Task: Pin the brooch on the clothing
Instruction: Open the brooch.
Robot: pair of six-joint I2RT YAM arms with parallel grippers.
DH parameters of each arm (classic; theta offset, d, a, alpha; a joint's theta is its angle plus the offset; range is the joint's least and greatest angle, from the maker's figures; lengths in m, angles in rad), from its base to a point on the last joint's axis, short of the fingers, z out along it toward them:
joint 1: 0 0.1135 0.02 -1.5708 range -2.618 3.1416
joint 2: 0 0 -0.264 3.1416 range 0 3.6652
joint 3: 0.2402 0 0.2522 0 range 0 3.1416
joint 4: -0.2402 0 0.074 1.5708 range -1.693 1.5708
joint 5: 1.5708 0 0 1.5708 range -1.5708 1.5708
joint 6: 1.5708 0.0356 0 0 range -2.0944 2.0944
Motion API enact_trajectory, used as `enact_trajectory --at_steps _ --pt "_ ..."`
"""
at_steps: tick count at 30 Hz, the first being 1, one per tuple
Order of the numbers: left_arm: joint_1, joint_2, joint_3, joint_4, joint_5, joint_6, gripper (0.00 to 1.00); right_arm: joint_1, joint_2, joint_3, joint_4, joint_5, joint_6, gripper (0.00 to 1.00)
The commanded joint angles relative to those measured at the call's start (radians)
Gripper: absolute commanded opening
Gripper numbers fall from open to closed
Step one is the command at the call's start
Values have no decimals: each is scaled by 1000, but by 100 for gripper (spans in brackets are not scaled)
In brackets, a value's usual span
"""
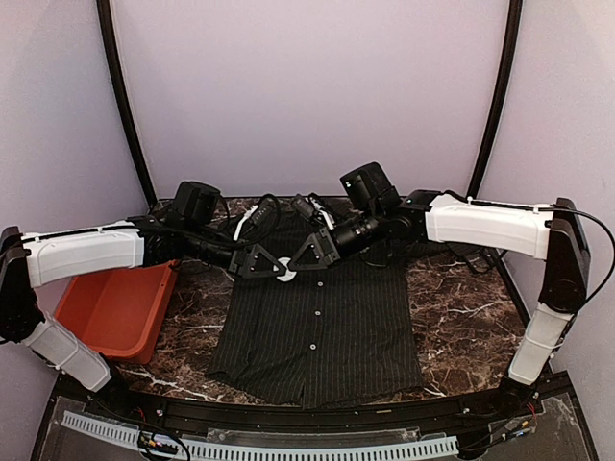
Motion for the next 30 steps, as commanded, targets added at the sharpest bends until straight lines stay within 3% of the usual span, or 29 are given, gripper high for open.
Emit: enact_trajectory --at_steps 1,10,14,23,30 --pt "2 11 -29 161 -64 -59 4 62 10 18 77 -35 20 0" --pt "31 -2 -66 204 -113 -120 8 67 -46 -51 215 -106 60 0" --pt "42 -11 -69 216 -103 -127 20 67 -48 -52 201 -86 54 0" --pt "73 -37 -67 231 -68 -123 33 42 -79 -99 194 -54 55 0" --pt "91 -50 -57 242 -17 -111 54 15 -113 -141 198 -40 56 0"
